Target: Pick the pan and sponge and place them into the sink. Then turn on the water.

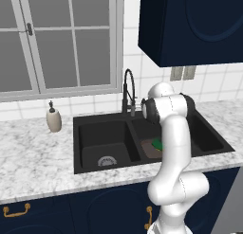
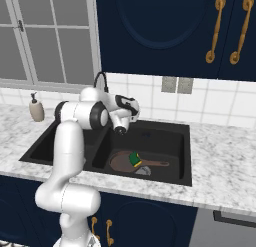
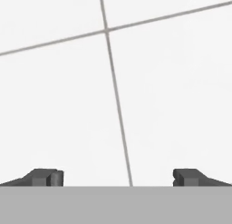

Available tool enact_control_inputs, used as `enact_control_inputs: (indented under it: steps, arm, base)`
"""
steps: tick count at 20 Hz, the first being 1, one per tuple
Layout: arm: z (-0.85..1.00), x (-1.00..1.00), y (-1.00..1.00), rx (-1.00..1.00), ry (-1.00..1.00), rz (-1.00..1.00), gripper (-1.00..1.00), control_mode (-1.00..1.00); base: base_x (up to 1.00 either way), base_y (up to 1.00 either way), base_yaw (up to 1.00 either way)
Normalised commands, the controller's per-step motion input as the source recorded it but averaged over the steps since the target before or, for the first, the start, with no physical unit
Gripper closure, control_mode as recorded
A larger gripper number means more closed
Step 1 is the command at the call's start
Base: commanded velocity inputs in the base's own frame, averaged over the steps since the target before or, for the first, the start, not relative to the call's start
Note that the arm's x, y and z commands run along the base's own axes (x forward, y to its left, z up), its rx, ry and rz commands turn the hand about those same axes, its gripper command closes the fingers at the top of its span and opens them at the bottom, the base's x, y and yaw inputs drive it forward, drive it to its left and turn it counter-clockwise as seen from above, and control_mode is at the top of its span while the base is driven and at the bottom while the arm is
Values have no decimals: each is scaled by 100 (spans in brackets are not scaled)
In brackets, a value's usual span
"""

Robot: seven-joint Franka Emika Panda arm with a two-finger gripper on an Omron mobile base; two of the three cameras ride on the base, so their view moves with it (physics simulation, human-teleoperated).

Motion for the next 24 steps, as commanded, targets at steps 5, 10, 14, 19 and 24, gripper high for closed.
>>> enact_control_inputs:
  steps: [5, 10, 14, 19, 24]
  arm:
    - [-2, 10, -98, 0, 0, 0, -100, -100]
    - [-8, 6, -98, 0, 0, 0, -100, -100]
    - [-10, 1, -98, 0, 0, 0, -100, -100]
    - [-8, 0, -98, 0, 0, 0, -100, -100]
    - [-7, 0, -91, 0, 0, 0, -100, -100]
  base:
    - [0, 0, 0]
    - [0, 0, 0]
    - [0, 0, 0]
    - [0, 0, 0]
    - [0, 0, 0]
